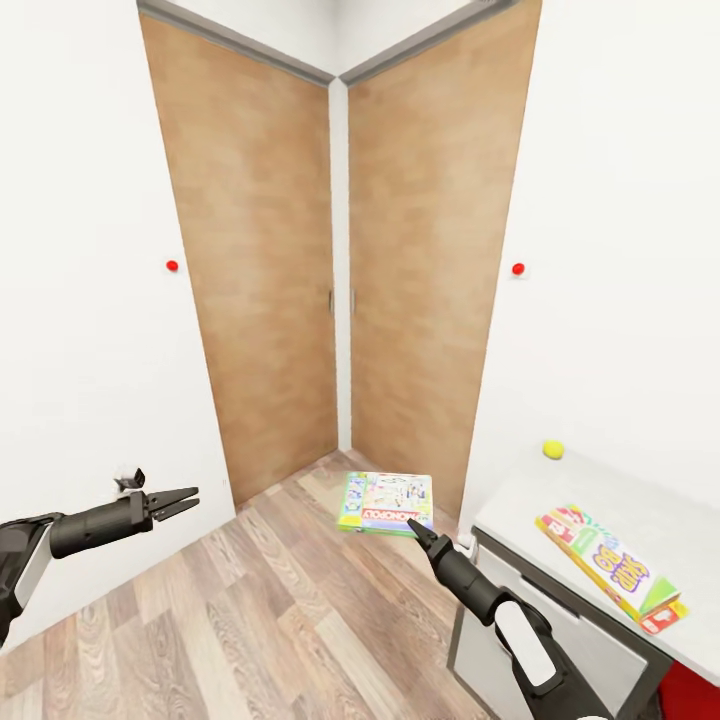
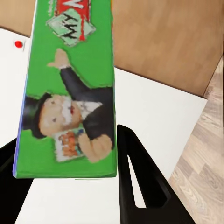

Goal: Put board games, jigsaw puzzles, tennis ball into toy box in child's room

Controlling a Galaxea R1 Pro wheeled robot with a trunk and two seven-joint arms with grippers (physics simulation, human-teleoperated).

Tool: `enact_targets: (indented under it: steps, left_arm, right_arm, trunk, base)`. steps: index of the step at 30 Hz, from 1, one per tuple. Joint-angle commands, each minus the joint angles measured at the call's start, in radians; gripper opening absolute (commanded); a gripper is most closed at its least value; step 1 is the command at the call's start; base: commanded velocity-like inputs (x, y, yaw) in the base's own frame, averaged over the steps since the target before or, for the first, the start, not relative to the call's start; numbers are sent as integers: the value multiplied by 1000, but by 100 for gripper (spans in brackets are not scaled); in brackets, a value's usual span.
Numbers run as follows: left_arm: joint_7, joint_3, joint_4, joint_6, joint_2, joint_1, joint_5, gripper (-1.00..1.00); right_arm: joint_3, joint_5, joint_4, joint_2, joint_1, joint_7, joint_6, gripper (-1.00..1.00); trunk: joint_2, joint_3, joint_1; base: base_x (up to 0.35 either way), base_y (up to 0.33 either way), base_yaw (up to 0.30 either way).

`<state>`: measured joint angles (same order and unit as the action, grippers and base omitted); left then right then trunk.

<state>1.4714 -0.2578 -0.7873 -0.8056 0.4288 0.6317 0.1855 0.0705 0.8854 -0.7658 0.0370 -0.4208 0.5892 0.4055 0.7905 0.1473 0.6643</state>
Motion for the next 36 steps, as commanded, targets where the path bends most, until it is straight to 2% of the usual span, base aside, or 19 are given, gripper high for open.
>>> enact_targets:
  steps: [1,15,36]
  left_arm:
    - [3,0,0,-11,1,0,2,100]
    - [4,0,-1,-10,1,0,3,100]
    - [4,0,-1,-8,1,0,3,100]
  right_arm:
    - [4,6,0,1,-1,1,9,-100]
    - [-1,4,0,3,-1,1,9,-100]
    - [-1,4,0,5,-1,1,9,-100]
  trunk:
    - [1,2,0]
    - [1,2,0]
    - [1,2,0]
  base:
    - [0,238,-281]
    - [12,257,-281]
    - [92,0,-281]
